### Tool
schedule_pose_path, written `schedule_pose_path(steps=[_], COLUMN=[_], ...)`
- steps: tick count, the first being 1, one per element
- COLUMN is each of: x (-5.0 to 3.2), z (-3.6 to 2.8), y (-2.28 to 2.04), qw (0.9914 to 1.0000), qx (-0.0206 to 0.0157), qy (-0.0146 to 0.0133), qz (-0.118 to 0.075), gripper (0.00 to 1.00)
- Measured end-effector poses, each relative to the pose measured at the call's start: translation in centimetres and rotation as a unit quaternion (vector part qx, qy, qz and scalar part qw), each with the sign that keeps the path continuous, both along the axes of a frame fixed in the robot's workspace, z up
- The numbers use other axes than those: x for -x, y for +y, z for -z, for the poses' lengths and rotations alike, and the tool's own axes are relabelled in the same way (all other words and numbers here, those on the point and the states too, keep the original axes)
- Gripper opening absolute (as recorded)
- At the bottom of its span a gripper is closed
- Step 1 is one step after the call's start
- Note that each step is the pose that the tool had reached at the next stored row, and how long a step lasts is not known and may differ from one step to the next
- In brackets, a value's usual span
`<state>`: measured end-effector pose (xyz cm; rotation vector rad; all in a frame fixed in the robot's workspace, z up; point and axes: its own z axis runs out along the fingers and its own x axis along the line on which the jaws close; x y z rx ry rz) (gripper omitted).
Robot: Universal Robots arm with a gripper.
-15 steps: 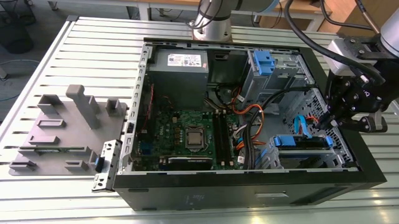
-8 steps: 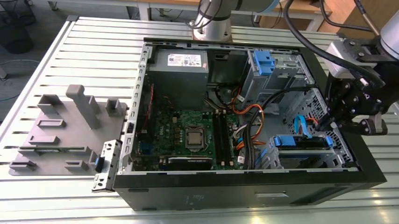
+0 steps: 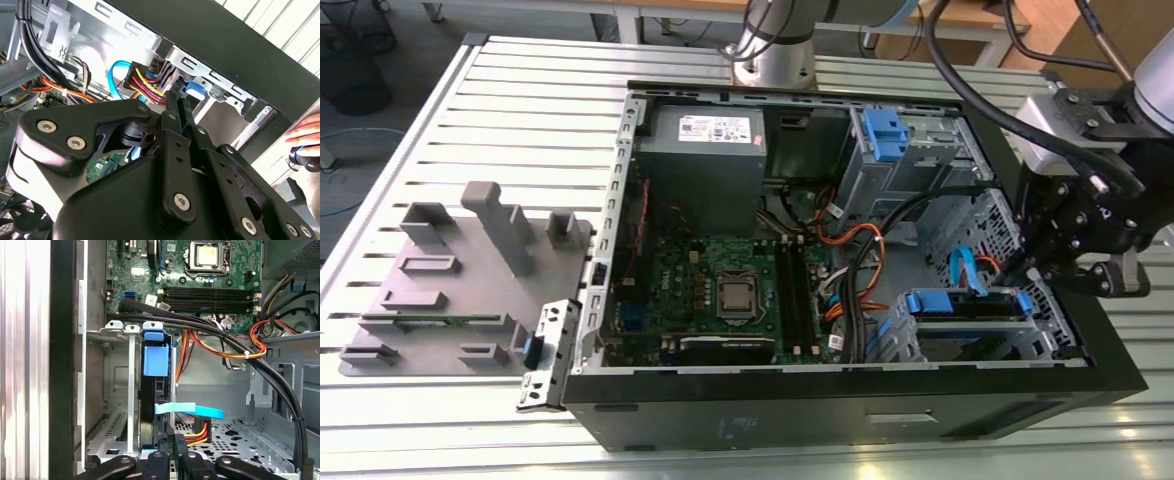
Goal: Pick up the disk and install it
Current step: 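Insert the second disk wire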
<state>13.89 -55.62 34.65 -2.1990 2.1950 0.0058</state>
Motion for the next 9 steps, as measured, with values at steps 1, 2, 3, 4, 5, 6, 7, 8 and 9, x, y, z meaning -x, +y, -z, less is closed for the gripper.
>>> schedule_pose_path(steps=[1,2,3,4,5,6,7,8,9], x=[0.01,0.01,0.01,0.01,0.01,0.01,0.01,0.01,0.01], z=[0.01,0.03,0.04,0.06,0.09,0.11,0.15,0.21,0.31], y=[-0.12,-0.24,-0.37,-0.50,-0.66,-0.76,-0.84,-0.89,-0.92], qw=[1.00000,1.00000,1.00000,1.00000,1.00000,1.00000,1.00000,1.00000,1.00000], qx=[0.0001,0.0000,0.0000,0.0001,0.0000,0.0000,0.0001,0.0000,-0.0001], qy=[0.0000,0.0000,0.0000,0.0000,0.0000,0.0000,0.0000,0.0000,0.0000], qz=[0.000,0.000,0.000,0.000,0.000,0.000,0.000,0.000,0.000], gripper=[0.16,0.16,0.16,0.16,0.16,0.16,0.16,0.16,0.16])
